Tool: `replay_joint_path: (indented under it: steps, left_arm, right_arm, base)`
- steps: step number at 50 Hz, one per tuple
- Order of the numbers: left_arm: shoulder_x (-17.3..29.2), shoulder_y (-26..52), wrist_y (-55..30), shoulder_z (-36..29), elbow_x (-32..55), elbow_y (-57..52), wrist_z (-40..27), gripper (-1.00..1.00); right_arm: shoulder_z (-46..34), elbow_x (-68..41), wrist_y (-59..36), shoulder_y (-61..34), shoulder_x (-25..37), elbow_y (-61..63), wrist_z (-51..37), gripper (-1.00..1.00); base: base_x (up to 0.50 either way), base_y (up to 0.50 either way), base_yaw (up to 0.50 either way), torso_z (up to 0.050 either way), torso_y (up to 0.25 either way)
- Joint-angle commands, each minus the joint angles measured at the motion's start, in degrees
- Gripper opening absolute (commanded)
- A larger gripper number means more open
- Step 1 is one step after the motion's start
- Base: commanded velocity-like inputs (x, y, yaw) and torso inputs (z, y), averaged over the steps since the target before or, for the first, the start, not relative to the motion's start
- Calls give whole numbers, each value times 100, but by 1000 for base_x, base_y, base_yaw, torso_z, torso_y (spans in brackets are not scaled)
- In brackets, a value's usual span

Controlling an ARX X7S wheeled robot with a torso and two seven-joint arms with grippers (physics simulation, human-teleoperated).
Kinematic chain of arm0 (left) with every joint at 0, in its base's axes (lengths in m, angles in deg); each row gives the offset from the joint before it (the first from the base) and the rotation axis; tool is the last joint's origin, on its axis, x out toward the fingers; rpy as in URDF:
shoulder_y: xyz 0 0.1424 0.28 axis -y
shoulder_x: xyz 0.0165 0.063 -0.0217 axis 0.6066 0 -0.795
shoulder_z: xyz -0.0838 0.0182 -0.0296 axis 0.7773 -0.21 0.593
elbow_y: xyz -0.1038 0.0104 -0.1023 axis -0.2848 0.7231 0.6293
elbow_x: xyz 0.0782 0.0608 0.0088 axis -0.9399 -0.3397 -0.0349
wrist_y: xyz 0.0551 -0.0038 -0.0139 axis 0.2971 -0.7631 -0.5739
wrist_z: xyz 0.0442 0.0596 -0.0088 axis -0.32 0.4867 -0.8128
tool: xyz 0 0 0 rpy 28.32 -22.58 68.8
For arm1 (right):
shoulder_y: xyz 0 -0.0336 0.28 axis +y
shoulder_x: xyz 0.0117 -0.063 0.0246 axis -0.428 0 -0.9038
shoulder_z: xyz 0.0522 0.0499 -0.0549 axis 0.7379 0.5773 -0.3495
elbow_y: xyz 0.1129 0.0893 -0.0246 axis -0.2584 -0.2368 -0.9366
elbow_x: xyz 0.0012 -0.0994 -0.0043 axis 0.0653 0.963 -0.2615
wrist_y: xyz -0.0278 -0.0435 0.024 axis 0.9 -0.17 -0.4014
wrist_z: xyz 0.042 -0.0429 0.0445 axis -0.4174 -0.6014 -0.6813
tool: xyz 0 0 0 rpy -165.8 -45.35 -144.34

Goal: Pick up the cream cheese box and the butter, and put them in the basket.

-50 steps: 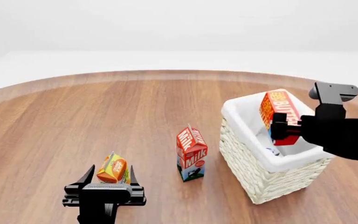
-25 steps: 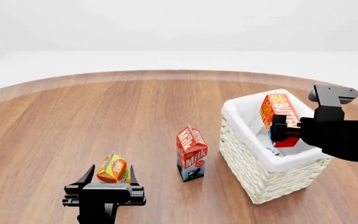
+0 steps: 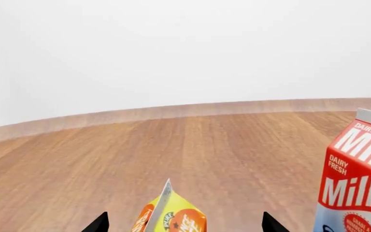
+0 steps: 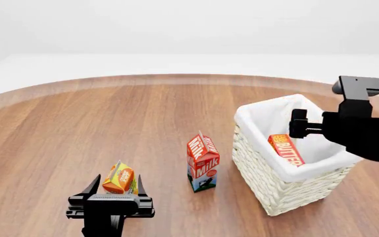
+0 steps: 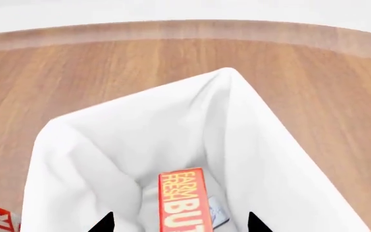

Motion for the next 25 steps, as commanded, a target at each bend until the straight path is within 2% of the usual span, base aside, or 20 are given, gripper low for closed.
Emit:
replay_joint_path:
  steps: [1,11,25]
  left_arm:
    - [8,-2,-11,-7,9,-21,-9,100]
    - [1,0,25,-9,9,21,-3,100]
    - [-2,24,36,-9,6,55,-12,100]
  right_arm:
    - [102,-110,-61,5,86,362,-141,100]
    - [365,-353,102,317,180,899,-414,100]
    - [874,-836,380,1080,457,2588,-1377,100]
  base:
    - [0,0,0,0,0]
    - [0,0,0,0,0]
    - [0,0,0,0,0]
